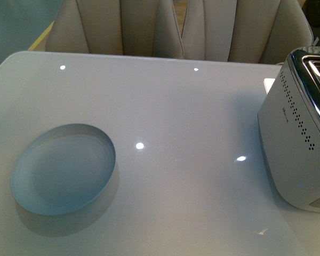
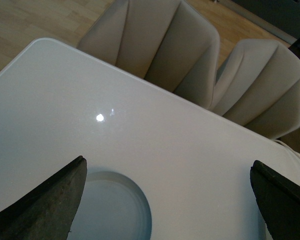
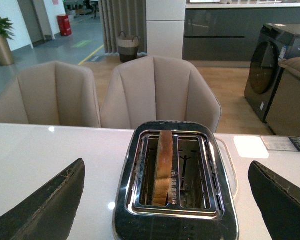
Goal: Left arm holds plate, right arm toasts bread
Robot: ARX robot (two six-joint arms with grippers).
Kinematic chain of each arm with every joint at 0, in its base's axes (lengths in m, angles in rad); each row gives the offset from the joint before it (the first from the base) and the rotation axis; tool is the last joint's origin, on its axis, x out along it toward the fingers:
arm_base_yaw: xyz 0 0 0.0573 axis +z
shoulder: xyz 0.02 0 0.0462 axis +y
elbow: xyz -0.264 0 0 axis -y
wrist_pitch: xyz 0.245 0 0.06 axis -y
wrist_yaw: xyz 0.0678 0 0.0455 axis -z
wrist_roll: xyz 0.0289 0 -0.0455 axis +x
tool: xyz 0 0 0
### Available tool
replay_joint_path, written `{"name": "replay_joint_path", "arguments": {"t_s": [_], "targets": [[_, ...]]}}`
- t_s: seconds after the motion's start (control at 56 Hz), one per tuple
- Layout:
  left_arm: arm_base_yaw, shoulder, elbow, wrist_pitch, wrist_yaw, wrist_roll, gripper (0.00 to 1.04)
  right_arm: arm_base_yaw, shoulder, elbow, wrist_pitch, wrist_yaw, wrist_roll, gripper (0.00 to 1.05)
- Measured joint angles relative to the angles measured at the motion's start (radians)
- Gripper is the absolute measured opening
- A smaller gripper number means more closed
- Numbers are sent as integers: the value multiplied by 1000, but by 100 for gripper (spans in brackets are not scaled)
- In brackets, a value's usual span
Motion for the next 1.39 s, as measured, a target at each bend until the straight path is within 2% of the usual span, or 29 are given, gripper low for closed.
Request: {"name": "replay_joint_path", "arguments": {"t_s": [0.089, 0.339, 0.464, 0.589, 0.678, 0.874, 0.981, 1.124, 1.392], "targets": [[-84, -66, 5, -82, -77, -24, 98, 0, 0, 0, 0, 0, 0, 96], [-208, -190, -36, -246, -253, -169, 98, 0, 0, 0, 0, 0, 0, 96], [-249, -237, -68, -276, -278, -157, 98, 0, 0, 0, 0, 0, 0, 96], [-188, -263, -125, -248, -257, -85, 98, 0, 0, 0, 0, 0, 0, 96], [-131, -273, -181, -176, -181, -51, 98, 0, 0, 0, 0, 0, 0, 96], [-66, -323, -280, -109, -90, -18, 98, 0, 0, 0, 0, 0, 0, 96], [-13, -368, -320, -109, -34, 21, 98, 0, 0, 0, 0, 0, 0, 96], [99, -406, -359, -128, 16, 42, 98, 0, 0, 0, 0, 0, 0, 96], [122, -416, -360, -130, 22, 52, 98, 0, 0, 0, 0, 0, 0, 96]]}}
